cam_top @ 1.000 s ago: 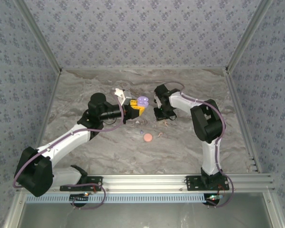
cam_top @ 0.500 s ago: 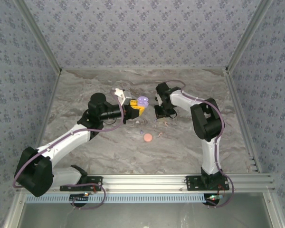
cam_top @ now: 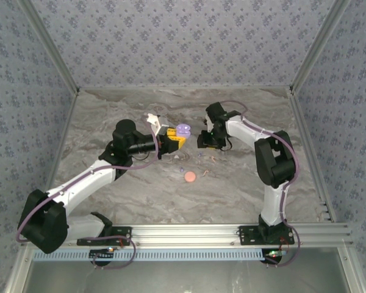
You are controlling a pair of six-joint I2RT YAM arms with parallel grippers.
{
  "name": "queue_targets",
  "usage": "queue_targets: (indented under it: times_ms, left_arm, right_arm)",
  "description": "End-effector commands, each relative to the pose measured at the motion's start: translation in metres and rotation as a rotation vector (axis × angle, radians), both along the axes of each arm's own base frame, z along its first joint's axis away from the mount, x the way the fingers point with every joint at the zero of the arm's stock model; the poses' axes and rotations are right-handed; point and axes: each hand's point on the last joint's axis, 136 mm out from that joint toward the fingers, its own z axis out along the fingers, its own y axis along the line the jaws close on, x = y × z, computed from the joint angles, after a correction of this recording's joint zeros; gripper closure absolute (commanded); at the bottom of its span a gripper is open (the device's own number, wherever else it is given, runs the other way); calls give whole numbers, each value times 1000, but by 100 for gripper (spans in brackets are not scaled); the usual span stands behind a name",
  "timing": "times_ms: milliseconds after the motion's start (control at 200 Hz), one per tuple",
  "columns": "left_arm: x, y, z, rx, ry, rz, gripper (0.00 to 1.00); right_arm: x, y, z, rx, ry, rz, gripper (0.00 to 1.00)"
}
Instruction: Insert the wireless bluetooth earbuds into the charging case
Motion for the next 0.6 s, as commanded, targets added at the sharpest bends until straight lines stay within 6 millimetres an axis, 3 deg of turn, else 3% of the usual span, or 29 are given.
queue_targets:
  times_ms: [0, 310, 600]
  left_arm:
    - [-7, 1, 14, -19, -49, -13, 78]
    - [-8, 1, 15, -19, -50, -14, 78]
    - [-8, 1, 13, -16, -50, -16, 78]
  right_arm:
    - [-8, 3, -7, -1, 46, -69, 51]
    - [-12, 8, -28, -64, 75, -98, 52]
    - [-11, 12, -42, -114, 93, -78, 60]
